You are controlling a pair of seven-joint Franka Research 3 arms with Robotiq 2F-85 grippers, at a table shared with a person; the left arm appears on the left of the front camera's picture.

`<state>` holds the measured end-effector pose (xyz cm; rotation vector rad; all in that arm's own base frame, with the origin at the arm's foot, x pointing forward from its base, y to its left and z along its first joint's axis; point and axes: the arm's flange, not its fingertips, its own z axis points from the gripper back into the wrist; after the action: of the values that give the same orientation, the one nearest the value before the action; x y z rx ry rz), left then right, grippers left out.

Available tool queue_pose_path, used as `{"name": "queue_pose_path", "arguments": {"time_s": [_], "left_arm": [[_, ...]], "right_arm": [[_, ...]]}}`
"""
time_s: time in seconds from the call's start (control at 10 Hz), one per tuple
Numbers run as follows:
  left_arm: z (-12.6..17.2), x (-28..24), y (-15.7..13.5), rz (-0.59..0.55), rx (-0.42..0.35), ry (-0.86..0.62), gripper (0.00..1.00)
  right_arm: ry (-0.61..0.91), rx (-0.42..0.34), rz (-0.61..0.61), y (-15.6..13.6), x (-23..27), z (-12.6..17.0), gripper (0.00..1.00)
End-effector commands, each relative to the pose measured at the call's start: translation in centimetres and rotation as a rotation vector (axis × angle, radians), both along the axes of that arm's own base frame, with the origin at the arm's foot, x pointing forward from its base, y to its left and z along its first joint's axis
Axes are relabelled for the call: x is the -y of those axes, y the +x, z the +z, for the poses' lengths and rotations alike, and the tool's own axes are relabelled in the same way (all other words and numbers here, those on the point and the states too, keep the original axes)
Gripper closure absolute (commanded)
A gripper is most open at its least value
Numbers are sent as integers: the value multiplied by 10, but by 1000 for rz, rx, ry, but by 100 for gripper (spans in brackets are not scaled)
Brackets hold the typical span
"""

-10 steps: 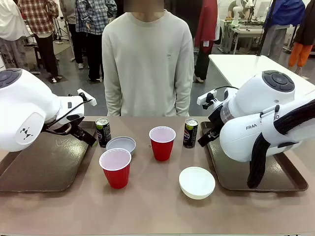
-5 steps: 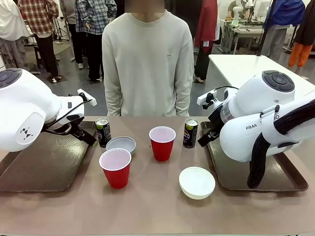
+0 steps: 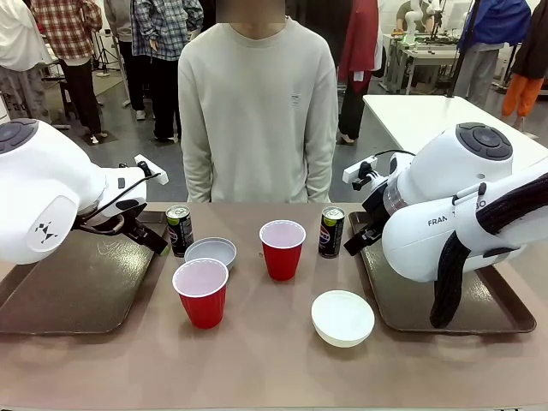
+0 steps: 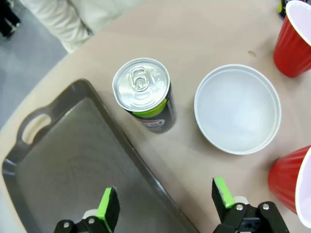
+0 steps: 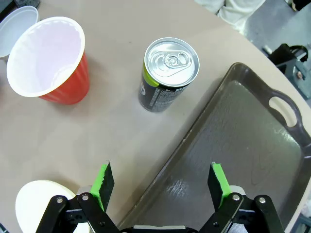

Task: Prepare tableware on both trays.
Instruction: Pick up a Picnic Bowl from the table and place it on a Handle tray.

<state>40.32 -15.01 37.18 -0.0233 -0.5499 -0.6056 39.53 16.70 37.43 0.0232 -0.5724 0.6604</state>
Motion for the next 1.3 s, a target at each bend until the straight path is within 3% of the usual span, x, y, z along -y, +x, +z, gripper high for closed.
{"name": "queue_pose_path", "arguments": {"time_s": [0.0,0.2,0.4,0.6,0.7,0.8,0.9,1.0,1.1,1.2], "left_arm": [[0,0,0,0,0,0,0],[0,0,0,0,0,0,0],[29,15,-72,-23,-39,64,0],[36,21,-131,-9,-163,69,0],[24,20,-156,3,-253,53,0],[15,14,-168,29,-281,63,0],[11,9,-177,81,-268,76,0],[11,9,-169,149,-113,156,0],[61,58,-100,1,-279,97,0],[61,58,-100,1,-279,97,0]], "right_arm": [[0,0,0,0,0,0,0],[-45,10,51,-14,8,12,0],[-103,-44,56,-87,36,50,0],[-156,-164,28,-154,76,63,0],[-135,-283,23,-185,102,50,0],[-116,-388,41,-199,118,28,0],[-105,-455,87,-202,123,11,0],[-136,-283,8,-95,58,110,0],[-136,-283,8,-95,58,110,0],[-136,-283,8,-95,58,110,0]]}}
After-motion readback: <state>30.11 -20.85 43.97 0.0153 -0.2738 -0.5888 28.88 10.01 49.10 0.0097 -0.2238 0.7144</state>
